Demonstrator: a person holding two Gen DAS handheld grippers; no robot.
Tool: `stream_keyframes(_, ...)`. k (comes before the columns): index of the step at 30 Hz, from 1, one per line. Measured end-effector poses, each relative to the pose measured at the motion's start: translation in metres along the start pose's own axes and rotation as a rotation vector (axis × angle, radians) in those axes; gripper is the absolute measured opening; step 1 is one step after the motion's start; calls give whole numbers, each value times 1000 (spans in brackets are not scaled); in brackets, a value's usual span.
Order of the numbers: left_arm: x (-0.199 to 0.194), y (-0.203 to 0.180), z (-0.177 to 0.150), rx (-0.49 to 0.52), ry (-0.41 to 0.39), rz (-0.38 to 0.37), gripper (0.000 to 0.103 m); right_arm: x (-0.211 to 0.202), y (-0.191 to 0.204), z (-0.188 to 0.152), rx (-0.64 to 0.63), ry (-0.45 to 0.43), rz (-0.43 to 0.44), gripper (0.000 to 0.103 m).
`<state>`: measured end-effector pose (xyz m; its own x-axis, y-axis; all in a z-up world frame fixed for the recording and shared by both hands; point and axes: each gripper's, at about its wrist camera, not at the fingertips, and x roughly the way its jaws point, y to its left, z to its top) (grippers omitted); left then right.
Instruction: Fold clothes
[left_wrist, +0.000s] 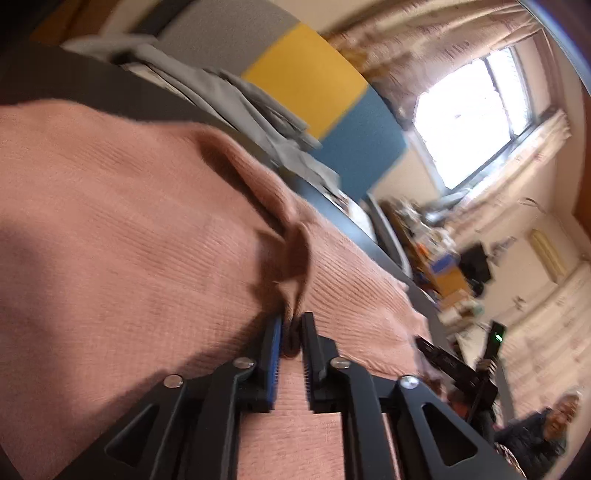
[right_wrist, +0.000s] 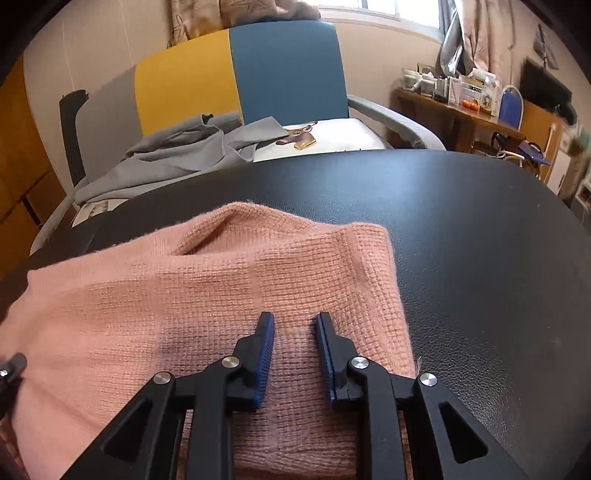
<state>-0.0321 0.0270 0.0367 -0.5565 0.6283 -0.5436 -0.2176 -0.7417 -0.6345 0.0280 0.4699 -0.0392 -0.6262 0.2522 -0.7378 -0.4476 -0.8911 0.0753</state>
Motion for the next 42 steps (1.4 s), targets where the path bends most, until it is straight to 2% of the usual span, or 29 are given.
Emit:
stream_keyframes(2, -23, -12, 0, 32, -109, 94, 17, 0, 7, -3, -40, -4, -38, 25)
stream_keyframes(3, -32, -20, 1, 49, -158, 117, 17, 1, 11, -4, -59, -5, -56, 25)
stream_keyframes(5, -39, -47, 3, 97, -202, 84, 18, 0, 17, -5, -80, -9, -78, 26)
stream_keyframes(8, -13, -103, 2, 209, -125, 7, 19, -1, 18, -6, -71, -12, -73, 26)
stream_keyframes(12, 52, -174, -16, 319, 14, -48, 19, 0, 13, -5, -45, -14, -46, 26)
stream_keyframes(17, 114, -217, -30, 383, 90, -8, 19, 0, 14, -4, -49, -14, -49, 26)
stream_keyframes(21, 152, -207, -32, 346, 158, 82, 19, -1, 16, -5, -57, -16, -58, 26)
stream_keyframes(22, 155, -200, -32, 332, 167, 86, 18, -2, 17, -5, -58, -17, -60, 27)
stream_keyframes(26, 148, -175, -29, 258, 166, 21, 17, -1, 18, -6, -54, -18, -60, 27)
stream_keyframes(29, 131, -160, -23, 251, 163, -1, 17, -2, 19, -6, -52, -18, -59, 27)
stream_keyframes(33, 103, -127, -6, 166, 119, -26, 18, -2, 19, -6, -51, -17, -60, 27)
stream_keyframes(36, 84, -98, 7, 131, 93, 7, 18, -2, 21, -6, -58, -17, -68, 27)
stream_keyframes(37, 79, -89, 9, 130, 91, 18, 16, -2, 21, -6, -58, -17, -68, 27)
stream_keyframes(40, 60, -68, 8, 151, 70, -12, 15, -2, 21, -6, -57, -17, -67, 27)
stream_keyframes(42, 46, -55, 6, 112, 53, -43, 18, -2, 20, -6, -52, -17, -62, 27)
